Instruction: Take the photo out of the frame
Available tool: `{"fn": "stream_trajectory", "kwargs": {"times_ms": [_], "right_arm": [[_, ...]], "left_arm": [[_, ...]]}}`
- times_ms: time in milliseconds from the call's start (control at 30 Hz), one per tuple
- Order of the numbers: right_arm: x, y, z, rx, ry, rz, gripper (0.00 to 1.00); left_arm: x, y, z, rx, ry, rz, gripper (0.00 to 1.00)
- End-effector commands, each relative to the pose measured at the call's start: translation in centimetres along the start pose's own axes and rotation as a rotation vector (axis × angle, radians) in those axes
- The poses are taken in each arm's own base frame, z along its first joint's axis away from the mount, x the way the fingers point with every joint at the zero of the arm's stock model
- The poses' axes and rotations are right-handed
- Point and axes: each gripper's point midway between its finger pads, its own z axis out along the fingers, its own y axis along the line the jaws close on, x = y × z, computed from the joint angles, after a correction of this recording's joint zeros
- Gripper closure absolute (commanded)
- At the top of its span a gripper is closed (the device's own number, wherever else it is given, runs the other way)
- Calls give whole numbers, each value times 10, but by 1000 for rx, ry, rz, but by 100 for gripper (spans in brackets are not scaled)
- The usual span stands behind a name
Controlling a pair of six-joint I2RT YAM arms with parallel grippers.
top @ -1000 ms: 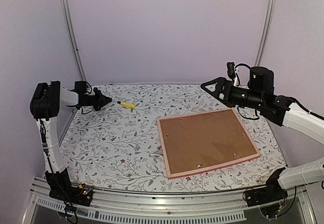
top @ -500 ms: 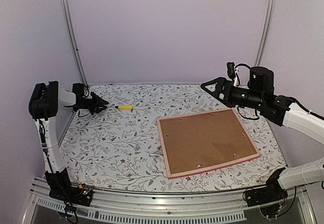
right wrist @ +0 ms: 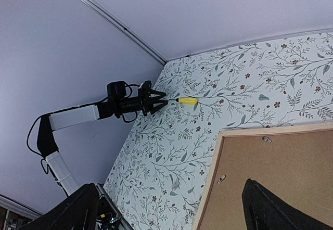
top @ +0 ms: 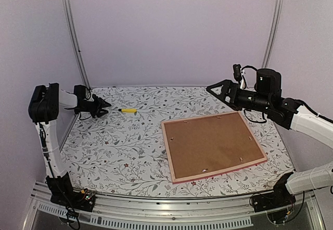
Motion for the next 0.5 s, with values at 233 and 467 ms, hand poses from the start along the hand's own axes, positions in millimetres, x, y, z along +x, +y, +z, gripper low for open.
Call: {"fn": "stream_trajectory", "kwargs": {"times_ms": [233, 467], "right_arm": [[-2, -3, 5, 26, 23, -46, 1], [1, -12, 13, 81, 77, -108, 1]], "left_arm": [[6, -14, -23, -35, -43, 73, 36], [35, -47, -26, -30, -47, 176, 22]]}}
